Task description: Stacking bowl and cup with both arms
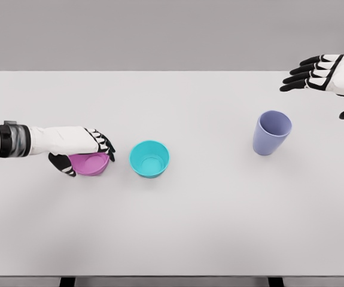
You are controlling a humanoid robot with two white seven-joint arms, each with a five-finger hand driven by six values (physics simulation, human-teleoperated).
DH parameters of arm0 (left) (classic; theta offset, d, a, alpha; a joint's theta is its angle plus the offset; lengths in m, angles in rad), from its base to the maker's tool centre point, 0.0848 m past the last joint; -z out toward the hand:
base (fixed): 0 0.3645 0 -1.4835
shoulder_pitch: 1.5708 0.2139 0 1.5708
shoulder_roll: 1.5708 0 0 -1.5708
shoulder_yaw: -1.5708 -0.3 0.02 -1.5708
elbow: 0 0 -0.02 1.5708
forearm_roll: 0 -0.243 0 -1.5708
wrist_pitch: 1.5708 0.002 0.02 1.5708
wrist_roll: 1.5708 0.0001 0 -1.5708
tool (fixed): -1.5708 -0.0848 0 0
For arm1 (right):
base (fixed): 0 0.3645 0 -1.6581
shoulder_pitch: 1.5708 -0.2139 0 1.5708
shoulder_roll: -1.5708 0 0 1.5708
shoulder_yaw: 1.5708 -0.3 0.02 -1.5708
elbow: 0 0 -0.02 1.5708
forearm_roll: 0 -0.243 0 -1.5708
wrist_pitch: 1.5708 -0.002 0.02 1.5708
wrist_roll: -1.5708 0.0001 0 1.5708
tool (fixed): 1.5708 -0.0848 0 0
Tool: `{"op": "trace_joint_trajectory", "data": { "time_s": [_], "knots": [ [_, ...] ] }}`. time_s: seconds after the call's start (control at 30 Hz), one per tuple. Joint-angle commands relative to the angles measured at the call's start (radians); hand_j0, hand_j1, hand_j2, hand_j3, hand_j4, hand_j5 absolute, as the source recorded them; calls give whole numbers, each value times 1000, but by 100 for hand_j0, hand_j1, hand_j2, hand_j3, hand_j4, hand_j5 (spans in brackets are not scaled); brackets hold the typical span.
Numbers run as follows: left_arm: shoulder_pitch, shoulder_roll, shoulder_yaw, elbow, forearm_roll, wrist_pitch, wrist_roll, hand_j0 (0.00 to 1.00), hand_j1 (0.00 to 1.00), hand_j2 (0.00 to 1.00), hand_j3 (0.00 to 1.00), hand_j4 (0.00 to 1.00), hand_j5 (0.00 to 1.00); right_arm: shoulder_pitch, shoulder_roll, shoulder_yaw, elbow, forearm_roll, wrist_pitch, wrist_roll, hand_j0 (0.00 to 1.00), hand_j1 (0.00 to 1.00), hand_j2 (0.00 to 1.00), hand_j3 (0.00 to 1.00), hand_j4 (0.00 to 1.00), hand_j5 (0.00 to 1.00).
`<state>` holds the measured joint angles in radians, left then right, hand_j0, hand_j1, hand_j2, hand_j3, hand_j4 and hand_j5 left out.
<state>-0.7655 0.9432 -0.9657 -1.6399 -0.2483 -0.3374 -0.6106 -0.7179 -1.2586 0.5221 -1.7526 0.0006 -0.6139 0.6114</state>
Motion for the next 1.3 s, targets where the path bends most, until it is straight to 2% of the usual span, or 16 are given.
{"op": "trace_joint_trajectory", "data": {
  "time_s": [0.0,0.27,0.77,1.07,1.1,1.2,1.27],
  "knots": [
    [0,3,4,-6,7,0,0,73,73,73,73,73,73,0,-4,-1,-1,-5,3,-1,100,100,100,100,100,100],
    [-23,6,12,-44,10,0,0,73,73,73,73,73,73,17,-44,-2,-1,-14,3,-1,100,100,100,100,100,100],
    [-74,11,12,-87,7,-6,0,73,73,73,73,73,73,14,-45,-8,-1,-14,3,-1,100,100,100,100,100,100],
    [-106,-4,10,-87,4,-65,0,73,73,73,73,73,73,18,-45,-8,-1,-16,3,-1,100,100,100,100,100,100],
    [-107,-11,10,-87,4,-71,0,73,73,73,73,73,73,18,-57,-8,-1,-16,3,-1,100,100,100,100,100,100],
    [-124,-32,5,-87,1,-92,0,73,73,73,73,73,73,17,-157,-30,-1,-27,3,-1,100,100,100,100,100,100],
    [-129,-47,5,-89,0,-94,0,73,73,73,73,73,73,23,-151,-28,-1,-67,3,-1,100,100,100,100,100,100]
  ]
}}
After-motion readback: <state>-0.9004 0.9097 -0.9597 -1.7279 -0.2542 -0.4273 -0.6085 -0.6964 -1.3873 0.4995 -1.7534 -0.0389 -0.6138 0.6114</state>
